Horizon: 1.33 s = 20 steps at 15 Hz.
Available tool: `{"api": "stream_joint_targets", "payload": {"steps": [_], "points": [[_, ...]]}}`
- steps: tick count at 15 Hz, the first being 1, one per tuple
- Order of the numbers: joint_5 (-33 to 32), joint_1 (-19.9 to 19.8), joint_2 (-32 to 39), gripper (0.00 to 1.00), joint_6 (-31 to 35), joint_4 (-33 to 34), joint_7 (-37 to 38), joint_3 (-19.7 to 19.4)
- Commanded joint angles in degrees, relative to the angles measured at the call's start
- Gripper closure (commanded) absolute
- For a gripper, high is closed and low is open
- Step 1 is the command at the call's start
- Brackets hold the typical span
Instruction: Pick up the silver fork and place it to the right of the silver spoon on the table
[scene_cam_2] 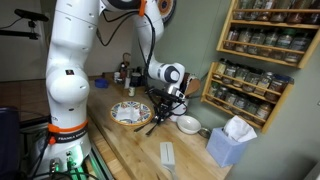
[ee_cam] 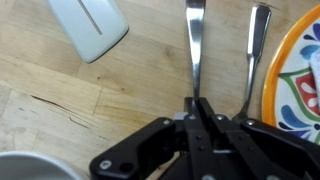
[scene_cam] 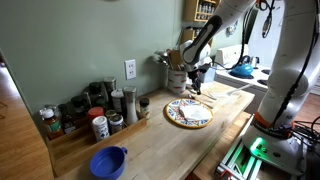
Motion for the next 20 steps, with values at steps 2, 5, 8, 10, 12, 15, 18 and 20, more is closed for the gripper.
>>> {"api": "stream_joint_targets", "payload": {"steps": [2,5,8,10,12,15,18,20], "points": [[-0.2,-0.6,7.2,0.98,-1.7,0.8,-0.3,-0.6],[-0.2,-0.7,7.7,0.98,-2.1,1.3,-0.5,-0.6],[-0.2,-0.7,7.2,0.62,-2.5,1.2,-0.9,-0.6],[-0.4,-0.8,5.9,0.47,-2.8,0.5,-0.8,-0.7],[0.4,-1.1,3.9,0.31,-3.1,-0.6,-1.9,-0.7],[1.5,-2.1,0.1,0.09,-2.1,-3.2,-5.6,-0.8],[0.7,-2.6,-2.8,0.0,-1.5,-6.1,-8.6,-1.4],[0.6,-3.0,-4.9,0.0,-1.8,-8.1,-11.3,-1.8]]}}
